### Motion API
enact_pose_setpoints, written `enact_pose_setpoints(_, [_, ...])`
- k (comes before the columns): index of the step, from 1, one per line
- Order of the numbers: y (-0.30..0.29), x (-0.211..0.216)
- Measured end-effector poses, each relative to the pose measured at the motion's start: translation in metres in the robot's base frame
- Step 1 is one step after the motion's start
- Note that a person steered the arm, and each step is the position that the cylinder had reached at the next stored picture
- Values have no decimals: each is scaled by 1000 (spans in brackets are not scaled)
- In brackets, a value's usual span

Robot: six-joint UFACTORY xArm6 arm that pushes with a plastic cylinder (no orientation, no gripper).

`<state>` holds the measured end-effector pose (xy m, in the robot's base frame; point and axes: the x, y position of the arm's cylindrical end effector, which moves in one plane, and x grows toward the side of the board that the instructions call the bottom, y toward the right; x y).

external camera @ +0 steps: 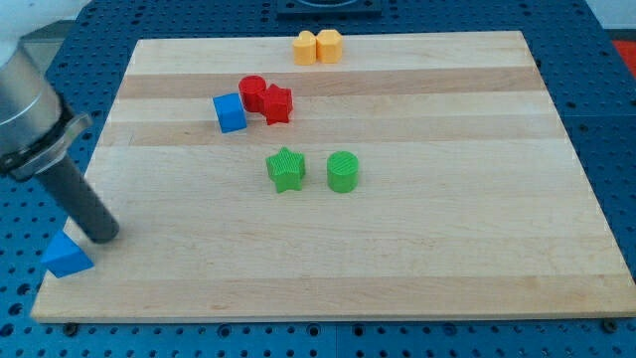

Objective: Place the blue cube to the right of blue triangle

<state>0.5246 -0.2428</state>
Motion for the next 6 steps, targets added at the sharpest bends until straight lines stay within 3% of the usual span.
enact_pose_setpoints(1, [34,-48])
enact_pose_setpoints(3, [131,-98])
enact_pose_setpoints(5, [146,-166])
enact_pose_setpoints(6, [131,-171])
